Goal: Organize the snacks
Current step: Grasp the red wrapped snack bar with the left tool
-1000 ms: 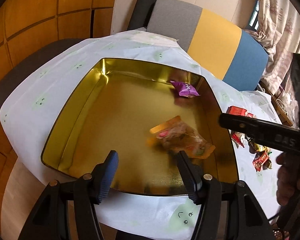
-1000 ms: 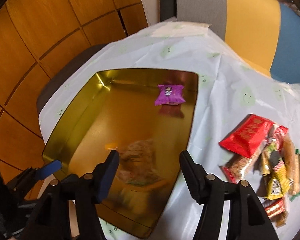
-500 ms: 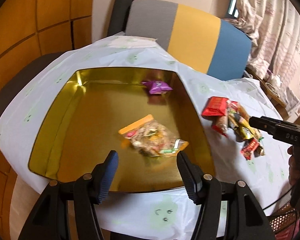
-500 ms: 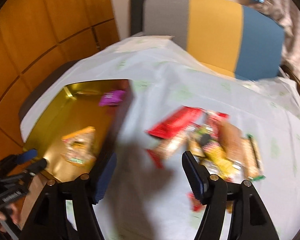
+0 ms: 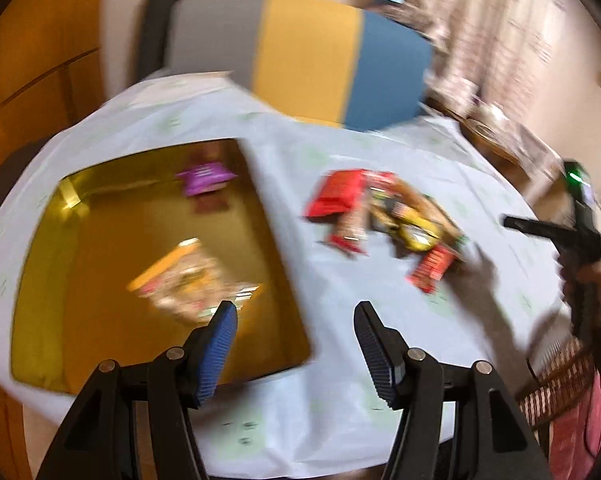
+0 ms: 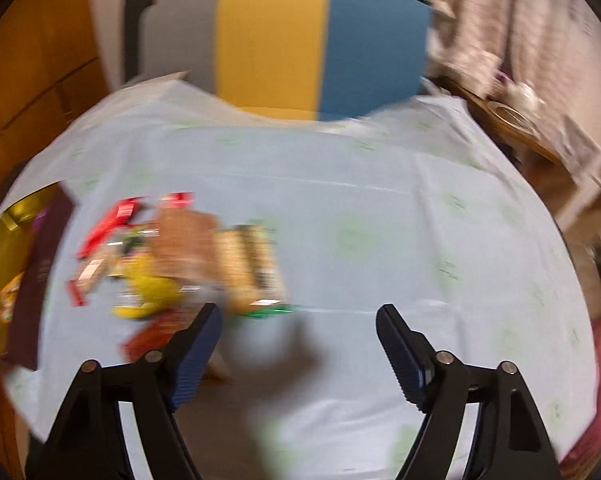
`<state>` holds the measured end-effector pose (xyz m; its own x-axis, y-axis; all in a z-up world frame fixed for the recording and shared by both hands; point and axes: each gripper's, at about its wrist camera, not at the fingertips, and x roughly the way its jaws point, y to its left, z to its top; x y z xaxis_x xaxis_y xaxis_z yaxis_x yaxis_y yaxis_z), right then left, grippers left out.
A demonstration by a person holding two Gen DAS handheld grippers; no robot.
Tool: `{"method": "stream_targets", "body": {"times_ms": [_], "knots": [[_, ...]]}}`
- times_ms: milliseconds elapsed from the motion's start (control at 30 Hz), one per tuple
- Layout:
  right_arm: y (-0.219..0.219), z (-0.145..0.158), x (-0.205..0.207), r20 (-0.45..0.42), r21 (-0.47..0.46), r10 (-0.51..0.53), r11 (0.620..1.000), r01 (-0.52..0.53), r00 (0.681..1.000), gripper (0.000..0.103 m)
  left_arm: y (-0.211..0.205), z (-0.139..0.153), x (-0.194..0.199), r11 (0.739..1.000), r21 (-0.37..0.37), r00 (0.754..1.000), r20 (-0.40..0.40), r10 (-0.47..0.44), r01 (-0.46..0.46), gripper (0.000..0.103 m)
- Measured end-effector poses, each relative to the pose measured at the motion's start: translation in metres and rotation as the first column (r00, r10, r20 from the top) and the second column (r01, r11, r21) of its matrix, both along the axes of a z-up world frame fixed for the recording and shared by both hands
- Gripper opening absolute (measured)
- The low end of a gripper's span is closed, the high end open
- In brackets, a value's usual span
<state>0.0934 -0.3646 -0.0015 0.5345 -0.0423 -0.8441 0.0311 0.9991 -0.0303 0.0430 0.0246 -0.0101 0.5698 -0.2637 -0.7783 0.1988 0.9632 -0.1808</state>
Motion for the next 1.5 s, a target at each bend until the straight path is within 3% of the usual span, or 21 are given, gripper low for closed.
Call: {"method": "stream_targets", "body": {"times_ms": [100,200,333,733,967,1100,1300,1500], "knots": [[-0.038,-0.020,0.004,-0.054,0.040,-0.141,0.989,0.143,0.989,0.083,-0.032,-0.001,0.005,0.993,0.017,0.993,0.001,-0.114,0.114,0.062],[-0.052,-0.022,0.006,-0.057,0.100,-0.189,0.976,0.194,0.980,0.083,-0.066,-0.012,0.014,0.975,0.038,0.976,-0.028,-0.218,0.219,0.062],[-0.052,-0.023,0.008,-0.060,0.116,-0.174,0.977,0.180,0.983,0.083,-0.100,-0.031,0.030,0.954,0.045,0.953,-0.083,-0.291,0.296,0.058],[-0.047,-0.016,0.005,-0.028,0.170,-0.166,0.971,0.168,0.986,0.084,-0.181,-0.059,0.060,0.887,0.095,0.889,-0.135,-0.438,0.451,0.056],[-0.044,-0.013,0.006,-0.014,0.181,-0.153,0.971,0.153,0.988,0.085,-0.205,-0.077,0.076,0.864,0.177,0.881,-0.137,-0.453,0.472,0.055],[-0.044,-0.012,0.005,-0.013,0.193,-0.150,0.970,0.150,0.989,0.085,-0.207,-0.082,0.085,0.883,0.162,0.897,-0.128,-0.423,0.440,0.032],[-0.039,-0.013,0.006,-0.010,0.157,-0.130,0.979,0.130,0.991,0.085,-0.192,-0.079,0.068,0.895,0.144,0.905,-0.120,-0.407,0.422,0.027],[-0.029,-0.017,0.007,-0.027,0.145,-0.081,0.986,0.084,0.996,0.085,-0.142,-0.075,0.025,0.940,0.130,0.947,-0.102,-0.305,0.317,0.028]]}}
